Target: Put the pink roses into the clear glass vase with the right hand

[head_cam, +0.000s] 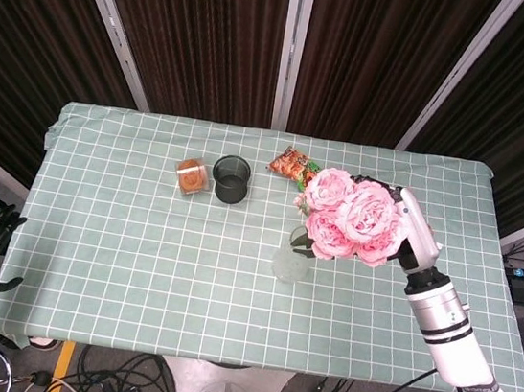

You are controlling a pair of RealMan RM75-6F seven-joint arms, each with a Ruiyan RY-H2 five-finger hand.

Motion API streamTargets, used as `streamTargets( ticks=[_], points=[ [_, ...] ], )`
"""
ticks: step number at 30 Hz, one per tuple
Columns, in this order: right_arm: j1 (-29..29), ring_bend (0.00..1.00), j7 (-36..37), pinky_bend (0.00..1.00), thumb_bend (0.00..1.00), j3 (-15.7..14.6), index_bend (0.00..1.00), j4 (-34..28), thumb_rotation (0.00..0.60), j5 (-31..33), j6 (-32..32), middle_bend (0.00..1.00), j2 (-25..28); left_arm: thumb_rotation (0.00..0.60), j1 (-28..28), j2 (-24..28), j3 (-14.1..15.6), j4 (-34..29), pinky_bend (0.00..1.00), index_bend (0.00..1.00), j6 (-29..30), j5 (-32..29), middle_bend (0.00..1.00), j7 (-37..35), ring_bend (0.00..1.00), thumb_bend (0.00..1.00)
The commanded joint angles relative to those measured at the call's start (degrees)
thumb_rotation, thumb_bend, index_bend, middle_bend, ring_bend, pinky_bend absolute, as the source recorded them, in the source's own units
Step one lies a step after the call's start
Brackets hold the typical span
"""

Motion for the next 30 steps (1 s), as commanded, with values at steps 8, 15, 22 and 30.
streamTargets(
  ticks=[8, 15, 22, 30],
  points=[
    [1.98, 0.38, 0.34, 0.44, 0.16, -2.22, 0.54, 7.43, 0.6, -0.57, -2.99, 0.47, -6.67, 0.6, 0.08, 0.09, 0.0, 0.89, 0.19, 0.19, -0.15, -0.39, 0.01, -0.41, 0.0, 0.08],
    [2.79, 0.38, 5.39, 0.44, 0.16, -4.35, 0.54, 14.7, 0.6, -6.66, -3.66, 0.47, -12.03, 0.6, 0.4, 0.27, -0.15, 1.36, 0.19, 0.19, 0.55, -0.32, 0.01, -1.5, 0.0, 0.08],
    [2.96, 0.35, 11.26, 0.41, 0.11, -7.26, 0.54, 23.06, 0.6, -11.35, -3.51, 0.47, -16.68, 0.6, 0.51, 0.15, -0.04, 2.04, 0.19, 0.19, 0.2, -0.61, 0.01, -2.27, 0.0, 0.08],
    [4.36, 0.19, 18.41, 0.28, 0.0, -10.04, 0.39, 29.44, 0.6, -15.23, -6.55, 0.35, -17.25, 0.6, 0.88, -0.08, -0.46, 2.92, 0.19, 0.17, 1.74, -0.1, 0.01, -3.12, 0.0, 0.08]
  ],
)
